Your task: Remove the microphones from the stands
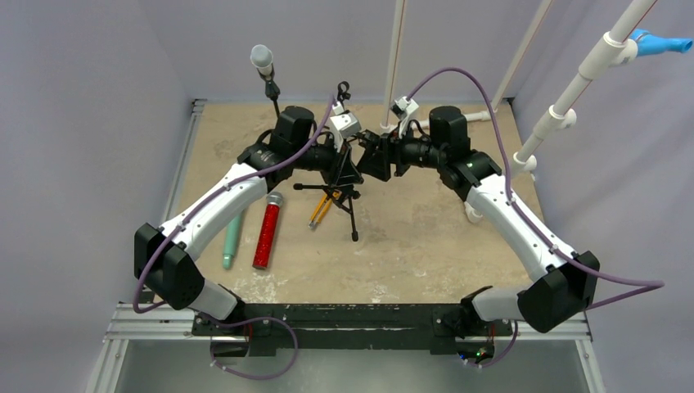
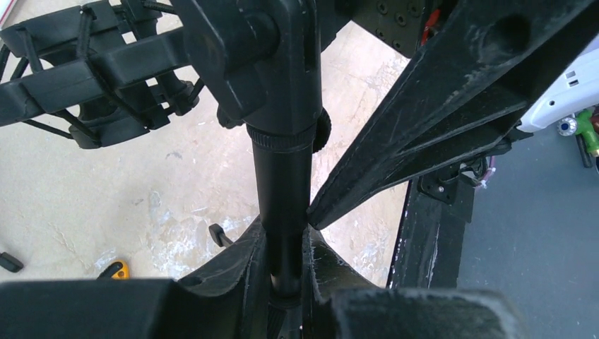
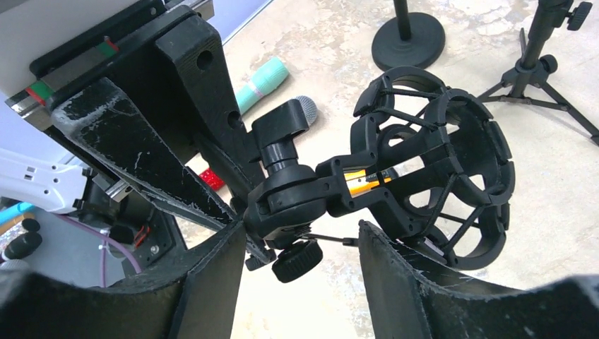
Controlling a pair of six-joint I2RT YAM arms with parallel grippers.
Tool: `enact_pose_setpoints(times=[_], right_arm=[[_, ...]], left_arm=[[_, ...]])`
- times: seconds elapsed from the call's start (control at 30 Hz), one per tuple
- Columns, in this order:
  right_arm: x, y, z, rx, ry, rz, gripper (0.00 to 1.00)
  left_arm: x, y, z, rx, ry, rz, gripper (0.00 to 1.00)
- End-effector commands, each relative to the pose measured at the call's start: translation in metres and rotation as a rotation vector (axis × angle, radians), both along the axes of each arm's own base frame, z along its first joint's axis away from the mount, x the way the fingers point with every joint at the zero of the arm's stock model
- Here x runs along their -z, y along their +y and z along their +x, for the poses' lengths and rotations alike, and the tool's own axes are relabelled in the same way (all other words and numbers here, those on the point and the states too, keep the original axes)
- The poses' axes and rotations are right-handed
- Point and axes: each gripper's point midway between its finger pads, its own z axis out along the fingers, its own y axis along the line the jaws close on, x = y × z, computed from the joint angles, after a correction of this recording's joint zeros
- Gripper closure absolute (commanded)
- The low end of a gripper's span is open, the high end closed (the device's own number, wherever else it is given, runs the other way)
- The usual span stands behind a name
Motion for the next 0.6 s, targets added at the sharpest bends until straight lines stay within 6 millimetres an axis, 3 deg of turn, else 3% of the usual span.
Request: enact_pose_setpoints(times=[0.0, 0.37, 0.57], right_arm=[[-0.019, 0.004, -0.006, -0.04, -0.054, 0.049, 0.43], [-0.024, 0.014, -0.005, -0.071, -0.02, 0.106, 0.46], [-0.016, 0.014, -0.007, -0.082, -0.008, 0.099, 0.66]], left_arm=[[-0.044, -0.007, -0.01, 0.076, -0.127, -0.11, 1.0], [-0.027, -0.014, -0.028, 0.146, -0.155, -0.068, 1.0], [-0.029, -0.015, -0.031, 0.153, -0.158, -0.073, 1.0]])
